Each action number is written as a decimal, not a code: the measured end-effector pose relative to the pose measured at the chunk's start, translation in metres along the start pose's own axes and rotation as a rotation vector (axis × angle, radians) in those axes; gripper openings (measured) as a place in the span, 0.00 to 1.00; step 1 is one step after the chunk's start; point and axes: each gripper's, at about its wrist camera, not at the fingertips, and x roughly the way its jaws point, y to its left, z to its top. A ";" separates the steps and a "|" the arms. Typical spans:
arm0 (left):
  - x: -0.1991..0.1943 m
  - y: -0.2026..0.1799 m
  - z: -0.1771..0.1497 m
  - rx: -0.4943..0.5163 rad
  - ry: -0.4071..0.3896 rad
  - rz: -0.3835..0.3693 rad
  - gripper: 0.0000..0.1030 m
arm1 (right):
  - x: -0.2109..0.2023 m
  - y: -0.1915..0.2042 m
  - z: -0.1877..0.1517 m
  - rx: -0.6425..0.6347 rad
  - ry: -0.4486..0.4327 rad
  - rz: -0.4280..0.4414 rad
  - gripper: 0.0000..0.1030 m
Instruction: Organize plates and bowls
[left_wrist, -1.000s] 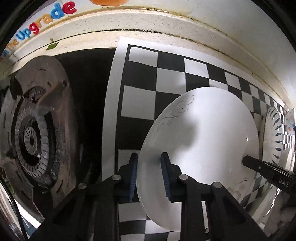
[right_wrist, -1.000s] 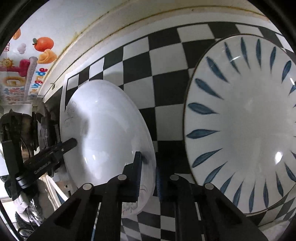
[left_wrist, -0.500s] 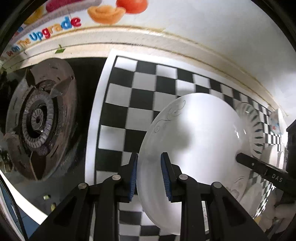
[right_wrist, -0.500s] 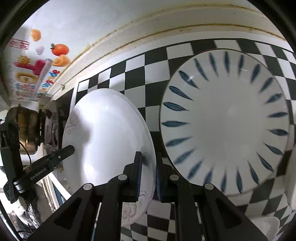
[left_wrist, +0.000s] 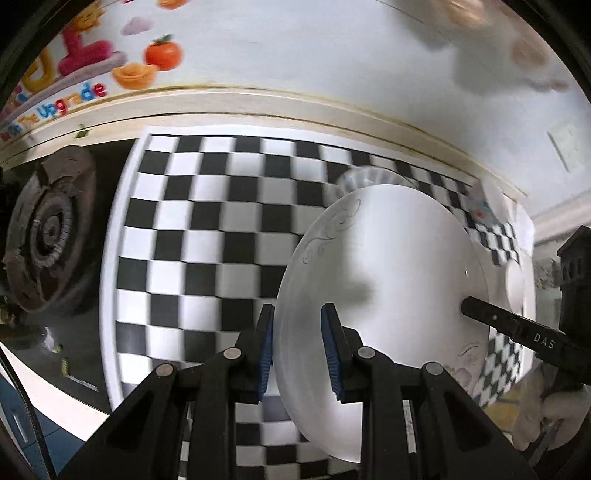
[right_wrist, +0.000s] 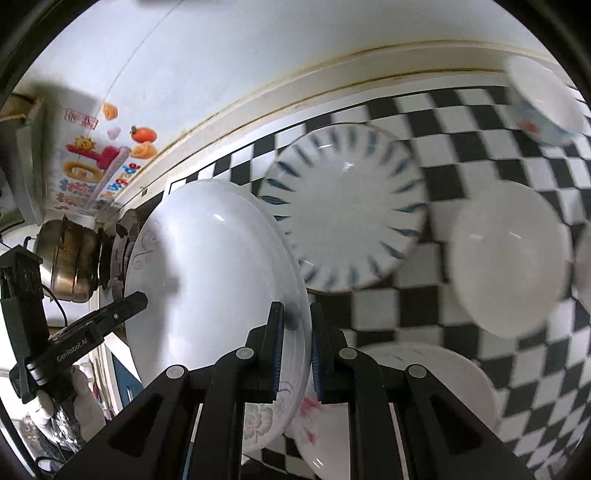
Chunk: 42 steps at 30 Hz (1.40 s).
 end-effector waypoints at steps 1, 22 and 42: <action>0.003 -0.010 -0.003 0.007 0.006 -0.009 0.22 | -0.008 -0.007 -0.004 0.004 -0.006 -0.005 0.15; 0.090 -0.118 -0.080 0.142 0.247 0.020 0.22 | -0.042 -0.161 -0.118 0.155 0.071 -0.093 0.15; 0.116 -0.151 -0.089 0.176 0.301 0.140 0.22 | -0.029 -0.165 -0.119 0.120 0.123 -0.109 0.15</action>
